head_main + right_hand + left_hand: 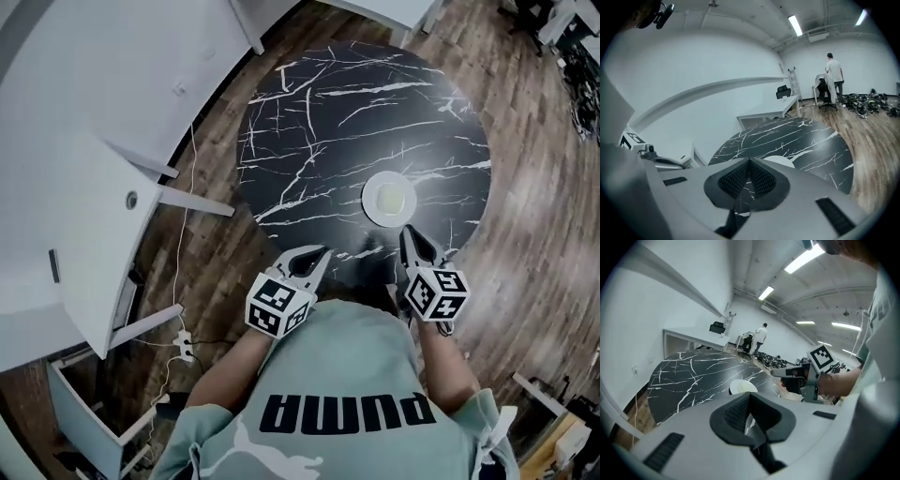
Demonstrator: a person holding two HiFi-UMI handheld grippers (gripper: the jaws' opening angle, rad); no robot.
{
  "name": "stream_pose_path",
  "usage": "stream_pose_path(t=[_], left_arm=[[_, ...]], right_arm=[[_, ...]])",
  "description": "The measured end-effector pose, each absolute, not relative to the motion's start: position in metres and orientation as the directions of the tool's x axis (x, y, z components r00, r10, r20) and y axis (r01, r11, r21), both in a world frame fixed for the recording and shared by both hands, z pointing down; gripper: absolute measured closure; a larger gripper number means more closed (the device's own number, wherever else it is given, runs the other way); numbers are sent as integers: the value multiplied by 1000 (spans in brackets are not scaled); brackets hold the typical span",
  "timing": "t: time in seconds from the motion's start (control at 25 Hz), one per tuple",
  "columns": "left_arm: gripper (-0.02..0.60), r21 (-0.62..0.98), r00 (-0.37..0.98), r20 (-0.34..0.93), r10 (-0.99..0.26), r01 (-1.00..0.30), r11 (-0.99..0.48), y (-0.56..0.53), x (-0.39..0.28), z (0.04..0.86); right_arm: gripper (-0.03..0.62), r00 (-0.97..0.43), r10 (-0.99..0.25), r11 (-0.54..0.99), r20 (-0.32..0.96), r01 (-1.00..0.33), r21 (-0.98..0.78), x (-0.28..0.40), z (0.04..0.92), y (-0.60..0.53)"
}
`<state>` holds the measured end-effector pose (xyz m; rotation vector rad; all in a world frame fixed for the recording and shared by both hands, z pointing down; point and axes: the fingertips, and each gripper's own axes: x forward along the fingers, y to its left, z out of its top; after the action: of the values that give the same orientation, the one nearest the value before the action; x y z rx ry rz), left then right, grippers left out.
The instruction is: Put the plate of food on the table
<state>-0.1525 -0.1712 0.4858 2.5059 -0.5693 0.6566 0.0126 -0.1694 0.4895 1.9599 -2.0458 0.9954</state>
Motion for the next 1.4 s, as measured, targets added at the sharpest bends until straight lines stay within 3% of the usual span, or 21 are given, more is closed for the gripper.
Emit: stream_pose_path(t=[0.28, 0.56, 1.04, 1.4], left_arm=[[574, 350, 871, 466, -156, -344, -872, -159, -216, 461], [574, 352, 895, 433, -103, -274, -895, -148, -247, 448], [574, 292, 913, 407, 22, -107, -950, -78, -212, 435], [575, 208, 920, 388, -50, -141, -968, -10, -193, 413]], right_arm=[[585, 4, -868, -207, 496, -911, -355, -69, 459, -132], [585, 21, -848, -204, 530, -935, -291, -123, 446, -99], [585, 140, -879, -270, 456, -934, -233, -119, 426, -23], [585, 160, -890, -271, 428, -939, -210, -112, 421, 63]])
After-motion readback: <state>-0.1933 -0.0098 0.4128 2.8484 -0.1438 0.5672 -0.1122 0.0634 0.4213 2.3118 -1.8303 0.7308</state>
